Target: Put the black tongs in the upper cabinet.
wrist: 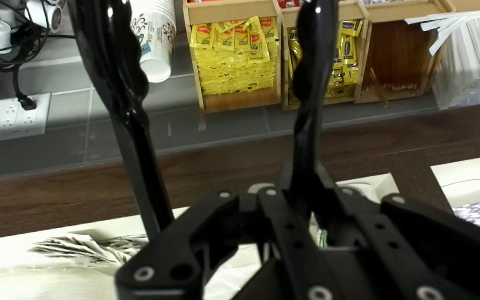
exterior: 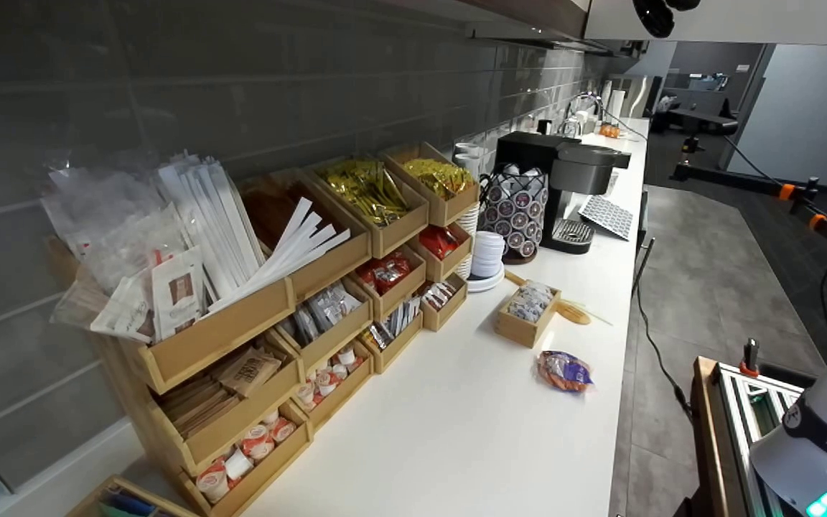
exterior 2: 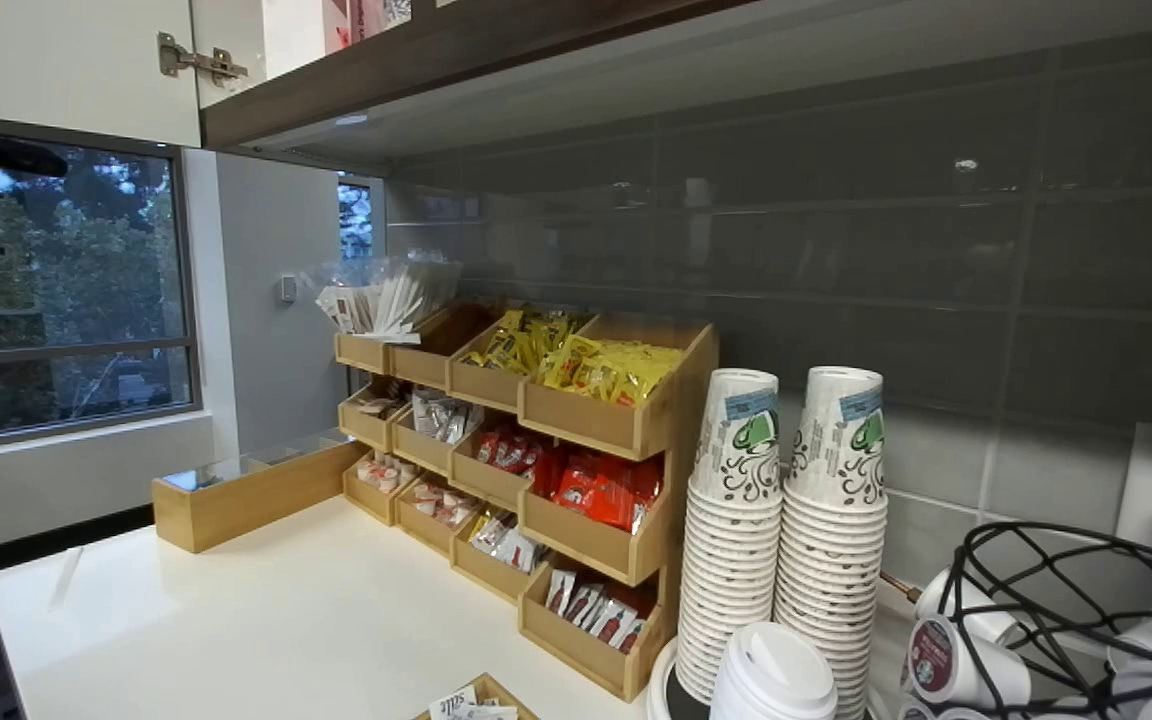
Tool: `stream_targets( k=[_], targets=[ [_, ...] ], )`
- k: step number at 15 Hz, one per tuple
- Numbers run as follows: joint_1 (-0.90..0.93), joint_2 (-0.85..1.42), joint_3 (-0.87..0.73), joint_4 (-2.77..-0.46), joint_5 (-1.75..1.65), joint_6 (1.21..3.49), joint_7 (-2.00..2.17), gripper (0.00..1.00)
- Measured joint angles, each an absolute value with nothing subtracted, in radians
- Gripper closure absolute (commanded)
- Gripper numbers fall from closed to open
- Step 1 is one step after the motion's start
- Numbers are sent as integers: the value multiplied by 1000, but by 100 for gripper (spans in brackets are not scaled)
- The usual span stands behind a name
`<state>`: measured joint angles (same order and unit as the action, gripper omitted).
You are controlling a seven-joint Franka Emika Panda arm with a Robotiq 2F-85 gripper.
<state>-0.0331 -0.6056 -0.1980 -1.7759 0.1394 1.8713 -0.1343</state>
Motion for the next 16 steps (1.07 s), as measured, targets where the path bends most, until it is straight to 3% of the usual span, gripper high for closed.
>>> stream_targets(
  k=[16],
  targets=[
    [-15,-299,-252,-1384,134,1824,-550,96]
  ],
)
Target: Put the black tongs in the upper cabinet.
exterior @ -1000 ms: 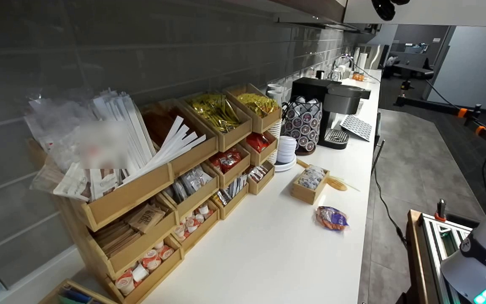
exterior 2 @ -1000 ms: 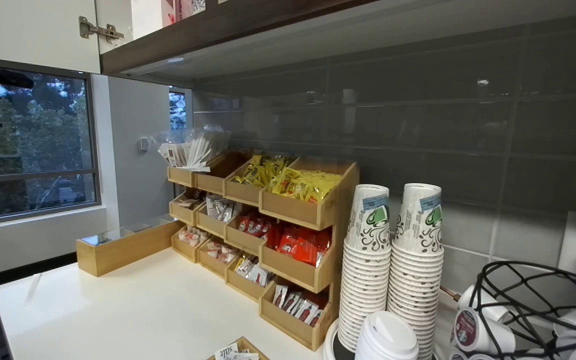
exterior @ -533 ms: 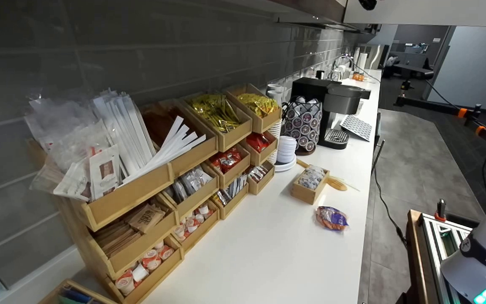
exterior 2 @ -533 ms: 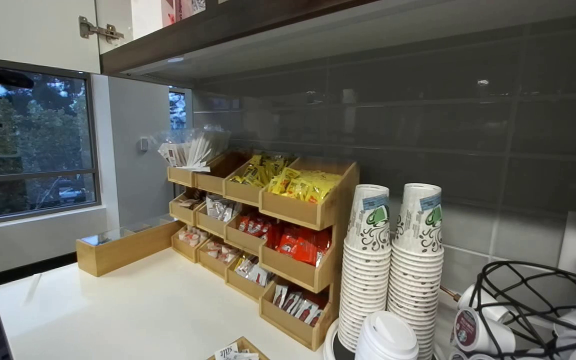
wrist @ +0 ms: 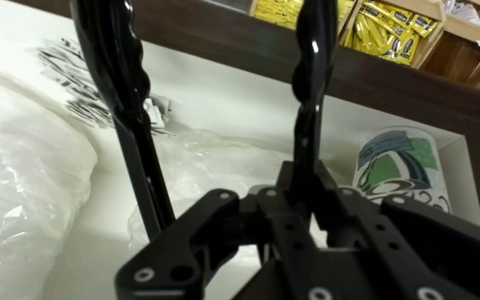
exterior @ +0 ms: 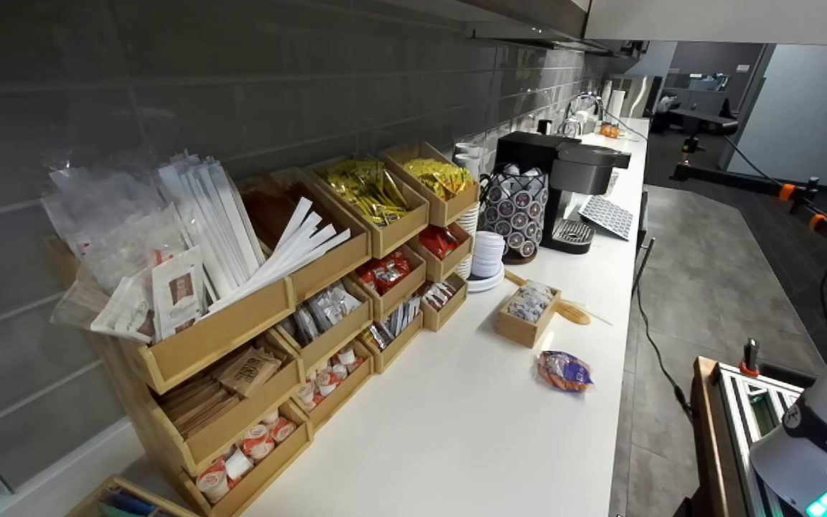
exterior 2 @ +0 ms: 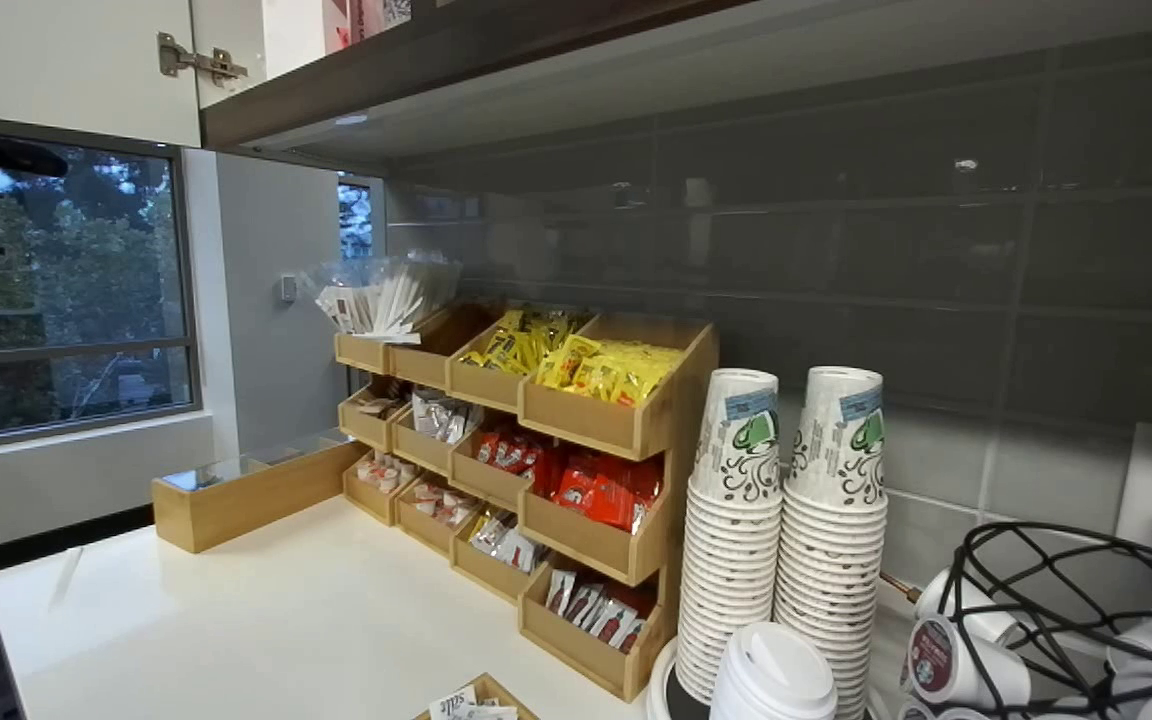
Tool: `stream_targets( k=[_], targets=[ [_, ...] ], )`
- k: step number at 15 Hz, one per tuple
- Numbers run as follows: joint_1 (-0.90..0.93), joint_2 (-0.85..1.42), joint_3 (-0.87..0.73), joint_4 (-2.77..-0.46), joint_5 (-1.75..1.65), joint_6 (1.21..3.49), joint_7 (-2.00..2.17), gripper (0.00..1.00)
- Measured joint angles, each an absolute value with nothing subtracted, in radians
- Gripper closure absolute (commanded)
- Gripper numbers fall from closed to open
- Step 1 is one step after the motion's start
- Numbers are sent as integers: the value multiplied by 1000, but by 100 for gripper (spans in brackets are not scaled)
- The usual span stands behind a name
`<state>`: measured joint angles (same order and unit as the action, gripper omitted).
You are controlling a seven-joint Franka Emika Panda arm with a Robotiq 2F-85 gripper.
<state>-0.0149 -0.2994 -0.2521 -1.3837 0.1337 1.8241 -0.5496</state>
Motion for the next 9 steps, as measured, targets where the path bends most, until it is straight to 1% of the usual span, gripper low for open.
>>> stream_targets(
  k=[3,4,6,9],
  targets=[
    [-18,-242,-266,-1315,134,1818,-611,96],
    [-18,-222,-269,-1296,137,1818,-627,91],
    [-20,-185,-271,-1265,150,1818,-661,97],
    [-22,-141,-276,-1231,170,1818,-722,97]
  ],
)
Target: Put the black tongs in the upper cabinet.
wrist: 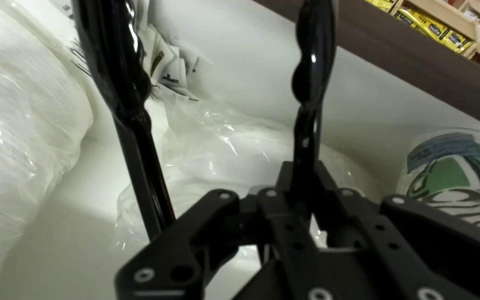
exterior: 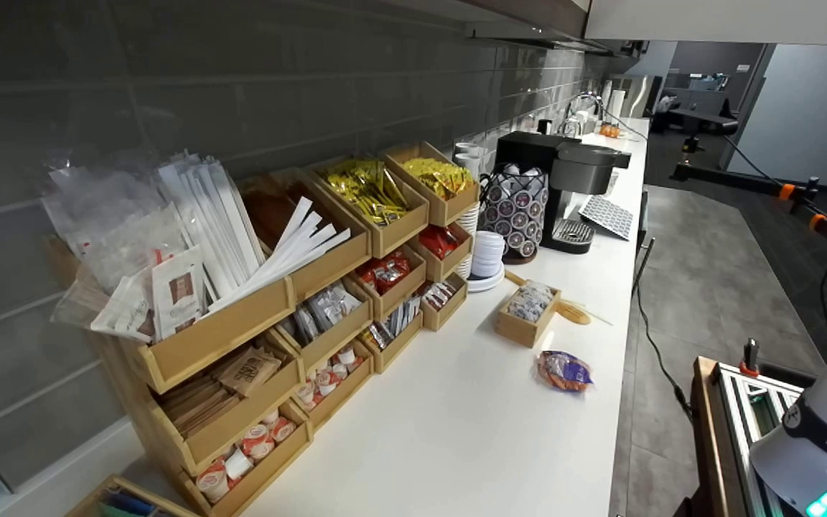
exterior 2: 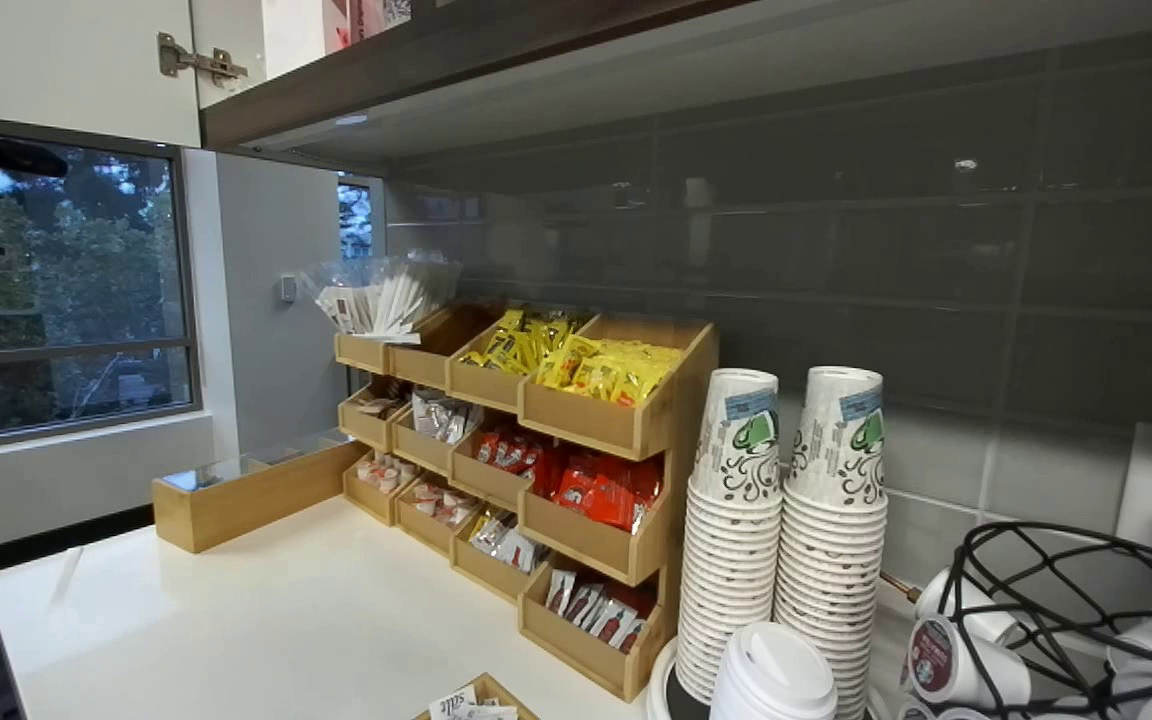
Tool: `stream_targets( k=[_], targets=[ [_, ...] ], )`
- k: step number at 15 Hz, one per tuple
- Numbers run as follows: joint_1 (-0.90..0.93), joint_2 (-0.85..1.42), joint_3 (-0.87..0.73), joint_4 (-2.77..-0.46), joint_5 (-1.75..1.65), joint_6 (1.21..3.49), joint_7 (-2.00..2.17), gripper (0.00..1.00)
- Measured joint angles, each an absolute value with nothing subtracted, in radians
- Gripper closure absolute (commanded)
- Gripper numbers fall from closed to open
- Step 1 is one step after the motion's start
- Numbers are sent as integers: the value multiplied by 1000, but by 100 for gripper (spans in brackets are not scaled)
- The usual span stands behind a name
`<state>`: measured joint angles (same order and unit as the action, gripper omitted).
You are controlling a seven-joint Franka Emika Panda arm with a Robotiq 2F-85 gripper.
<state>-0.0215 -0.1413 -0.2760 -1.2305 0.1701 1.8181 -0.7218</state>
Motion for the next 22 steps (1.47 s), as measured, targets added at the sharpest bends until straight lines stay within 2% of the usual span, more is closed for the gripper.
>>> stream_targets(
  k=[22],
  targets=[
    [-21,32,-297,-1031,242,1819,-961,97]
  ],
)
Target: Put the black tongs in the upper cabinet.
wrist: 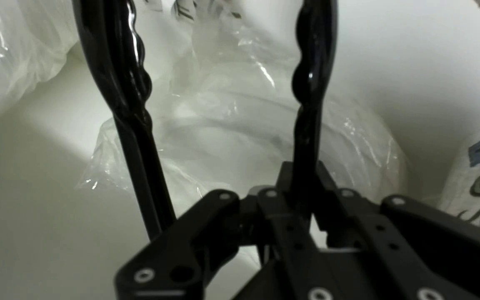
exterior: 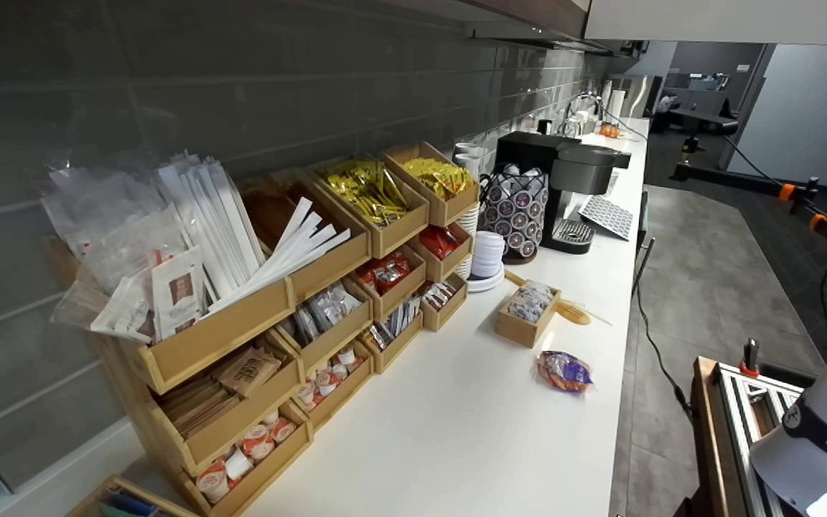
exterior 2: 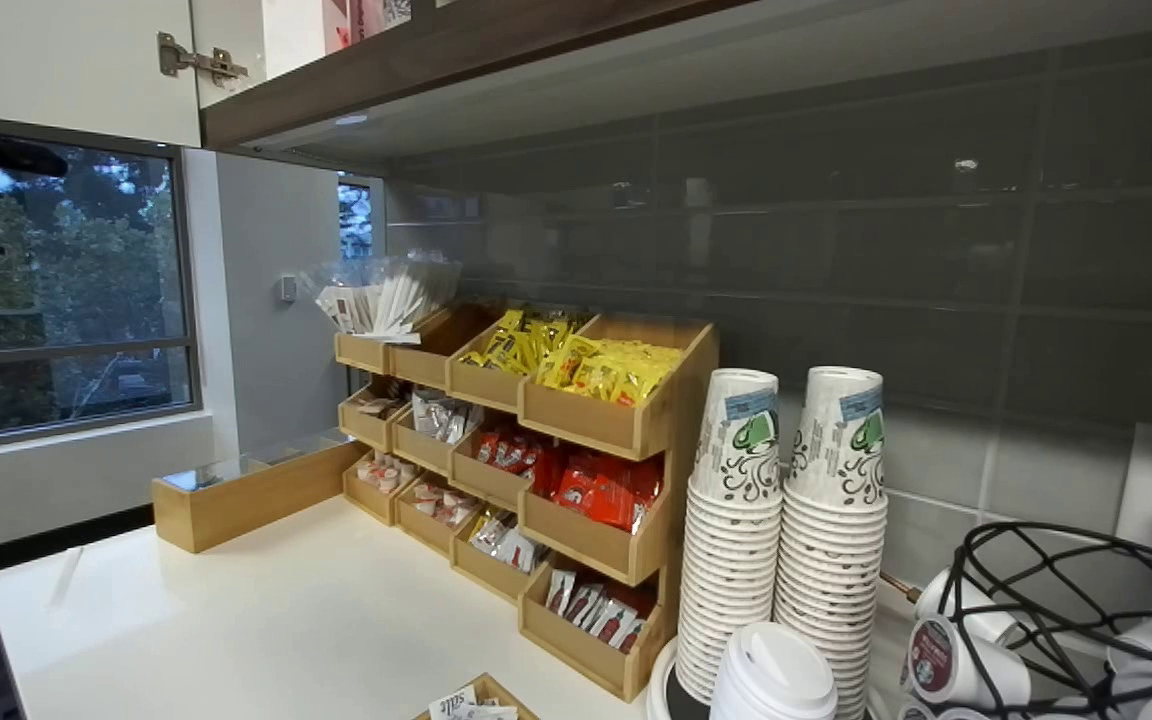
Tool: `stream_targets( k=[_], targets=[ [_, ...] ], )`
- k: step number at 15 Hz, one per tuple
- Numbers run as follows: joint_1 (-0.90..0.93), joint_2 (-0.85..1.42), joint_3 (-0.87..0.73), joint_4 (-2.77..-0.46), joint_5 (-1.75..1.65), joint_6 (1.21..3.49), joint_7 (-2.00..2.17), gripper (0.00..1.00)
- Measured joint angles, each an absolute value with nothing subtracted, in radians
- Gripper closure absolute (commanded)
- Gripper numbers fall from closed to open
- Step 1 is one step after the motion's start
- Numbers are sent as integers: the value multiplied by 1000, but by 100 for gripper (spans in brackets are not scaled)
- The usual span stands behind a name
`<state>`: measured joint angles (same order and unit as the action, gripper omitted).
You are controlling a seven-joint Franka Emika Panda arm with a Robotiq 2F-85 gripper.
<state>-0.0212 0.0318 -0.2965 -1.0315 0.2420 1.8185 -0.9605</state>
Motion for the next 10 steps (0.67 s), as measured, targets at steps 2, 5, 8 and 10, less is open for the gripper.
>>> stream_targets(
  k=[2,5,8,10],
  targets=[
    [-21,44,-296,-1013,248,1817,-978,97],
    [-21,62,-294,-988,251,1817,-998,97],
    [-21,79,-293,-965,251,1790,-1021,97],
    [-21,87,-293,-950,251,1772,-1038,97]
  ],
)
